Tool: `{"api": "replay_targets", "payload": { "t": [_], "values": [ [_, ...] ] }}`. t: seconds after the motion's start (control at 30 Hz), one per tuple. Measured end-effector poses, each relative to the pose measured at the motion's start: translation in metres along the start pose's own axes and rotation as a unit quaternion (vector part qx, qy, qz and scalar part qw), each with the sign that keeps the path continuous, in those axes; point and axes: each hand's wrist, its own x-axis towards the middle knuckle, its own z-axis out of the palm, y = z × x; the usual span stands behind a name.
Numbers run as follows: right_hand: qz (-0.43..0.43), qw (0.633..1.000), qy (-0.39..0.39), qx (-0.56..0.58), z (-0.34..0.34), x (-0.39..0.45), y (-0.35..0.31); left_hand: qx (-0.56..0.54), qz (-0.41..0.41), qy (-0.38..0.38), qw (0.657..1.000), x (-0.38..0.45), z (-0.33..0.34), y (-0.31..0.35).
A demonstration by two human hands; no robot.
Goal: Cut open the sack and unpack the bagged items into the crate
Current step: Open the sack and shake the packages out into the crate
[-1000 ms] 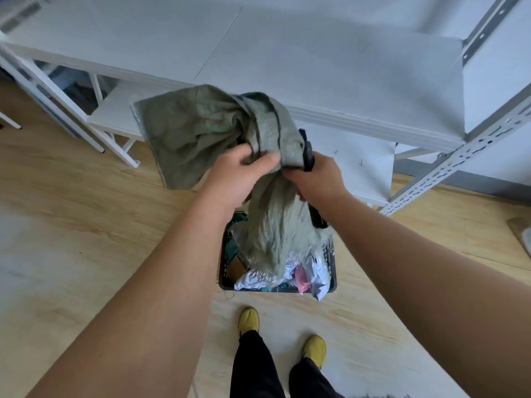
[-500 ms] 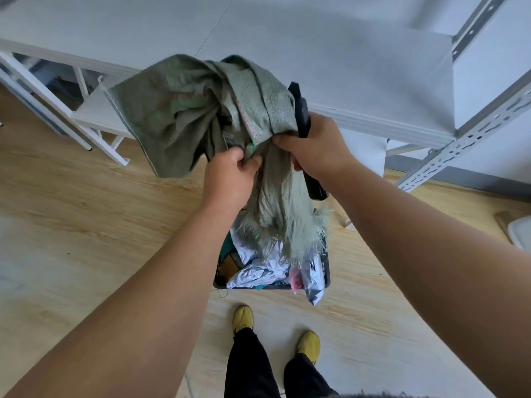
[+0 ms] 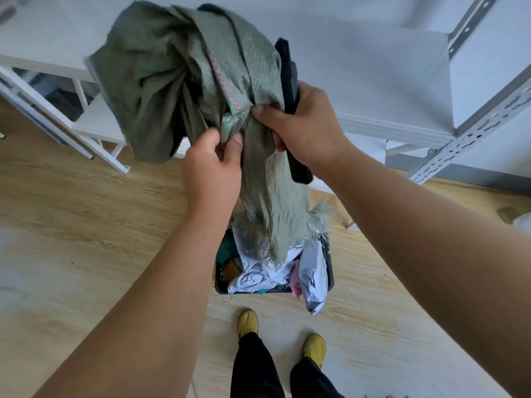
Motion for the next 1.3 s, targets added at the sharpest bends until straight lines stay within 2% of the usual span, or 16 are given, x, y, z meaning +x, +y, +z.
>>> {"api": "replay_targets", "payload": {
  "t": [0.1,0.23,0.33,0.47,0.57,0.63,0.73,0.8,0.83,0.9,1.03,1.07,1.13,1.2,1.3],
  "values": [
    [0.037,0.999,-0.020,-0.031,0.000,0.000,0.000,0.040,-0.026,-0.055,0.997,0.002,-0.003,-0.004],
    [-0.014,1.000,-0.003,-0.013,-0.001,0.003,-0.004,0.000,-0.011,-0.021,1.000,0.005,-0.011,-0.003],
    [0.032,0.999,-0.020,-0.038,0.003,-0.001,0.002,0.029,-0.034,-0.074,0.996,0.001,-0.010,-0.004],
    [-0.005,1.000,0.000,-0.015,0.004,0.001,0.008,0.007,-0.018,-0.041,0.999,-0.004,-0.014,-0.006],
    [0.053,0.994,-0.027,-0.097,0.007,-0.003,0.022,0.042,-0.071,-0.115,0.990,-0.010,-0.010,-0.021],
    [0.083,0.988,-0.038,-0.127,0.004,-0.006,0.029,0.030,-0.094,-0.135,0.986,-0.019,-0.010,-0.032],
    [0.087,0.992,-0.058,-0.076,-0.003,-0.007,0.024,-0.023,-0.113,-0.185,0.976,-0.034,-0.010,-0.045],
    [0.106,0.986,-0.122,-0.047,-0.002,-0.006,0.016,-0.036,-0.143,-0.249,0.957,-0.045,-0.005,-0.050],
    [0.111,0.980,-0.157,-0.048,0.001,-0.006,0.013,-0.036,-0.159,-0.258,0.952,-0.049,0.000,-0.052],
    [0.102,0.976,-0.184,-0.057,0.010,-0.006,0.011,-0.055,-0.201,-0.224,0.952,-0.052,0.009,-0.051],
    [0.098,0.990,-0.056,-0.079,0.009,-0.009,0.029,-0.139,-0.312,-0.098,0.935,-0.041,0.015,-0.050],
    [0.115,0.986,-0.054,-0.109,0.006,-0.015,0.039,-0.164,-0.332,-0.081,0.925,-0.039,0.015,-0.050],
    [0.164,0.963,-0.110,-0.184,0.004,-0.034,0.059,-0.196,-0.357,-0.066,0.911,-0.036,0.015,-0.046],
    [0.189,0.955,-0.125,-0.191,0.010,-0.047,0.071,-0.185,-0.351,-0.073,0.915,-0.034,0.016,-0.037],
    [0.140,0.978,-0.055,-0.143,0.014,-0.042,0.069,-0.205,-0.302,-0.072,0.928,-0.030,0.013,-0.020]
  ]
}}
